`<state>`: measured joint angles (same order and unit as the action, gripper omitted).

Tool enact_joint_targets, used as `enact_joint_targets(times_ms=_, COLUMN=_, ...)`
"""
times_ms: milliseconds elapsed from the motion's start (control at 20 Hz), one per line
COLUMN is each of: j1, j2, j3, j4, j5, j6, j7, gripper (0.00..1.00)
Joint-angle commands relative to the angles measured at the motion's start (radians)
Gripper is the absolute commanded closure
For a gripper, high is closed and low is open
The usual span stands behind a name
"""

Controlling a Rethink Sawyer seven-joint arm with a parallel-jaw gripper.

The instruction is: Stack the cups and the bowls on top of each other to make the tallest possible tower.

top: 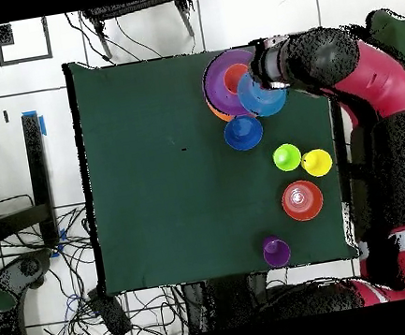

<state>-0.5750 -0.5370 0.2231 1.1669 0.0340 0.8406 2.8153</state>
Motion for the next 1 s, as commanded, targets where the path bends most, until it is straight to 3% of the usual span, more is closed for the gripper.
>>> enact_joint_targets(times_ms=50, j1=0.03, j2=0.029, j3=0.081, j4=-0.011, j5=0.013, j6=0.1, j7=-0.098, gripper=1.0)
enact_joint_targets(times_ms=600, j1=0.04, j2=0.048, j3=0.069, j4=-0.04, j5=0.013, j6=0.111, j7=-0.101, gripper=1.0)
enact_joint_targets(times_ms=1000, j1=0.043, j2=0.078, j3=0.066, j4=-0.142, j5=0.012, j6=0.175, j7=-0.098, gripper=1.0)
